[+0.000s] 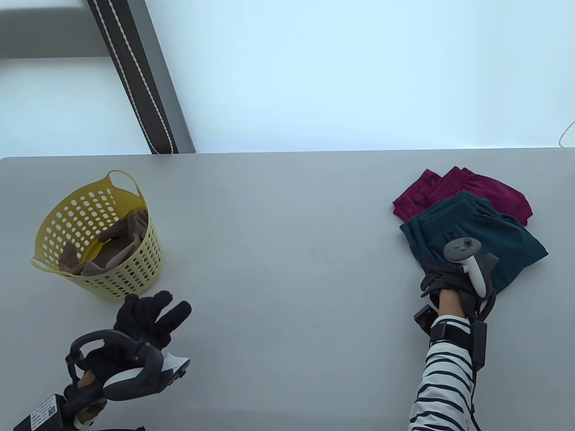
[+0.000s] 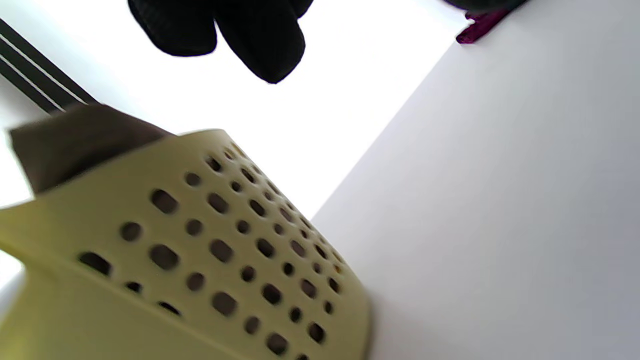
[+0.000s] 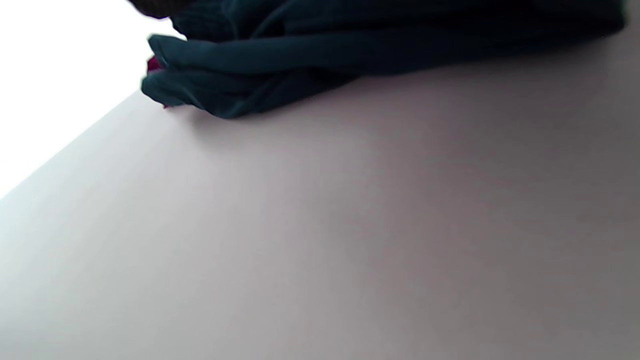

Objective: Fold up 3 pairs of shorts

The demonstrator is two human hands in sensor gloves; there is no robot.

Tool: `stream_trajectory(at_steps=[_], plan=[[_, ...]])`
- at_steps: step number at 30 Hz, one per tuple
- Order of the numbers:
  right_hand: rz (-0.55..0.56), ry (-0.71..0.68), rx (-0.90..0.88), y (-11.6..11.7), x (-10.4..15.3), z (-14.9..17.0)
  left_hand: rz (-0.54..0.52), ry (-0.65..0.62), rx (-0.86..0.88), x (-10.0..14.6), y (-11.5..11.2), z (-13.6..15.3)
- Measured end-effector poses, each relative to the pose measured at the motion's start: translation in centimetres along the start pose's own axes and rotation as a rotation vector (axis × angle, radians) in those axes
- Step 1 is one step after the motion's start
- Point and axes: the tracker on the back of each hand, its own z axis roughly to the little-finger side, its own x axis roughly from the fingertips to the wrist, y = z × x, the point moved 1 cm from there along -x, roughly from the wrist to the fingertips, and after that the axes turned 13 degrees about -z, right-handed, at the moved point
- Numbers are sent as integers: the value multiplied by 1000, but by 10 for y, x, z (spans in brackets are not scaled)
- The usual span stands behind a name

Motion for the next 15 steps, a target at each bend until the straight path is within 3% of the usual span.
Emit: stream_trajectory(at_steps=[3, 5, 7, 10, 12, 15], plan=[[93, -186, -40, -22, 39, -15, -116, 182, 50, -5, 24, 49], [140, -289, -7, -28, 65, -26, -99, 220, 169, -15, 27, 80], [160, -381, 59, -25, 89, -37, 137, 209, 241, -36, 8, 107], [140, -515, 151, -3, 120, -49, 570, 91, 152, -59, -35, 125], [98, -594, 207, 20, 136, -53, 716, 30, 120, -67, -56, 130], [69, -674, 265, 46, 145, -57, 842, 12, 120, -76, -78, 134]])
